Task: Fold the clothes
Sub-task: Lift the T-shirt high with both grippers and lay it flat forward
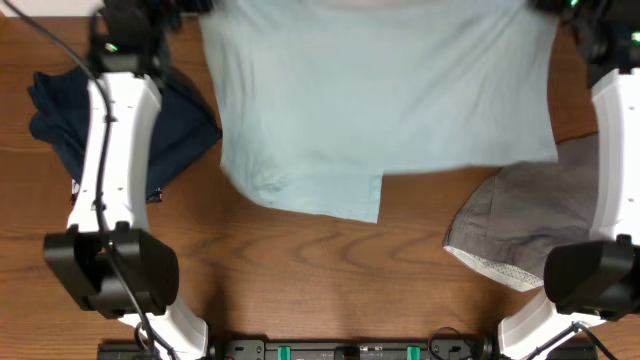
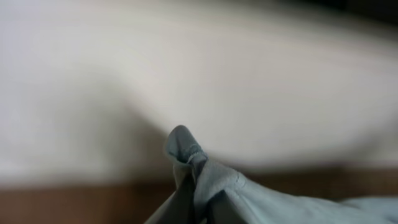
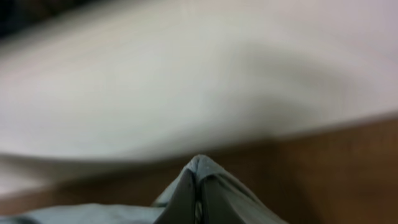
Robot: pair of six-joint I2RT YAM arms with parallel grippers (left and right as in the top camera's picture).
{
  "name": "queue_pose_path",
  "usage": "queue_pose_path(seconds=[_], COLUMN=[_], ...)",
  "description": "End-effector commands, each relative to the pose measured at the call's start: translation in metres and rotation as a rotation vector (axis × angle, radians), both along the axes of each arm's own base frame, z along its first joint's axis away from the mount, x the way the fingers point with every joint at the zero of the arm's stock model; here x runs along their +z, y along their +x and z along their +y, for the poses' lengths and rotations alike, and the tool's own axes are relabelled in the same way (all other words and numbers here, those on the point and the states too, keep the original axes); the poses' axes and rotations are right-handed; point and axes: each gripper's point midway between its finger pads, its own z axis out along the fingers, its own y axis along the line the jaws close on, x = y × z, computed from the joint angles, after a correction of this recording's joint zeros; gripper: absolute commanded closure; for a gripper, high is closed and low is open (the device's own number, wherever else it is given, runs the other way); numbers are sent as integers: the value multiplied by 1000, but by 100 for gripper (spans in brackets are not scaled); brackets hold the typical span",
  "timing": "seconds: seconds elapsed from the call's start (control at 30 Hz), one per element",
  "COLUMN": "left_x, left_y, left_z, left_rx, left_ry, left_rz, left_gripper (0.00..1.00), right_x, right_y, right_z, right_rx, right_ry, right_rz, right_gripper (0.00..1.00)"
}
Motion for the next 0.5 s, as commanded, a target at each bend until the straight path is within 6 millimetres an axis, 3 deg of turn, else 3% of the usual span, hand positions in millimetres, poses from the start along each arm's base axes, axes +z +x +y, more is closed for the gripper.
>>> queue_pose_path(seconds=[0.0, 0.07, 0.1, 0.2, 0.3, 0.47], left_x=[178, 223, 233, 229, 177, 37], left_y=[-59, -84, -93, -106, -106, -121], left_z=[22, 34, 39, 37, 29, 20], left_rx=[56, 84, 93, 37, -22, -57], left_ry=[25, 15, 3, 3, -29, -22], left_rz=[-391, -480, -490, -419, -191, 345], left_gripper=[94, 94, 94, 94, 94, 94], right_x=[120, 146, 150, 137, 89, -27], right_y=[-35, -51, -57, -66, -72, -81], right_z=[-10, -24, -30, -38, -46, -49], right_rx=[-82, -159, -190, -208, -233, -219], right_ry=[-4, -24, -32, -90, -114, -139], right_rz=[-252, -286, -284, -208, -17, 392], right_gripper=[99, 99, 99, 99, 99, 99])
